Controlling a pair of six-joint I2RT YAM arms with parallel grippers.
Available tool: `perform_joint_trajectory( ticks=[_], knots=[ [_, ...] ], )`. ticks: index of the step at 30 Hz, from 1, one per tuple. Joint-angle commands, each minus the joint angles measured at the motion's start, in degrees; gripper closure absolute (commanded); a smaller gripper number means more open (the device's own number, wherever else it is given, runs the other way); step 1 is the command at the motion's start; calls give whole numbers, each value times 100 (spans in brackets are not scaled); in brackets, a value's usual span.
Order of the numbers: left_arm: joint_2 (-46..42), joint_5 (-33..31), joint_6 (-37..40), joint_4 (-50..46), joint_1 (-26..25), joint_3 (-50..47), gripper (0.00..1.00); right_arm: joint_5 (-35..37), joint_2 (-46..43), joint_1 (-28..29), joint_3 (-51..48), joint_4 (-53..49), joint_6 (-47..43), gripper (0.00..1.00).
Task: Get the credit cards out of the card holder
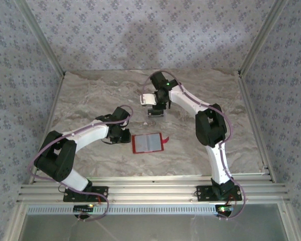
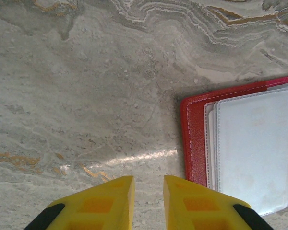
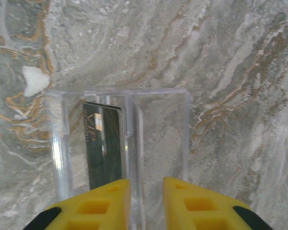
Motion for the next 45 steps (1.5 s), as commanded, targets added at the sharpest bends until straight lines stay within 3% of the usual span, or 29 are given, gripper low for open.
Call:
perform_joint_trajectory(
  ticks=[1,14,21,29,40,45],
  knots=[
    [-22,55,89,-162,38,50,77,492,-5,31,108,343,-181,73],
    [-41,216,106,-49,40,27,77,984,-743,126,-505,1173,211,72],
    [92,490,75,162,25,-10,81,906,-1319,244,-815,1213,2382,70],
    [358,648,150,211,17,50,84,839,-2489,462,-2259,1672,5058,69],
    [575,812,95,465,17,66,85,1167,-3438,1128,-3549,1615,6903,71],
    [569,804,88,466,14,81,85,881,-3682,1289,-3994,1778,7941,73]
  ],
)
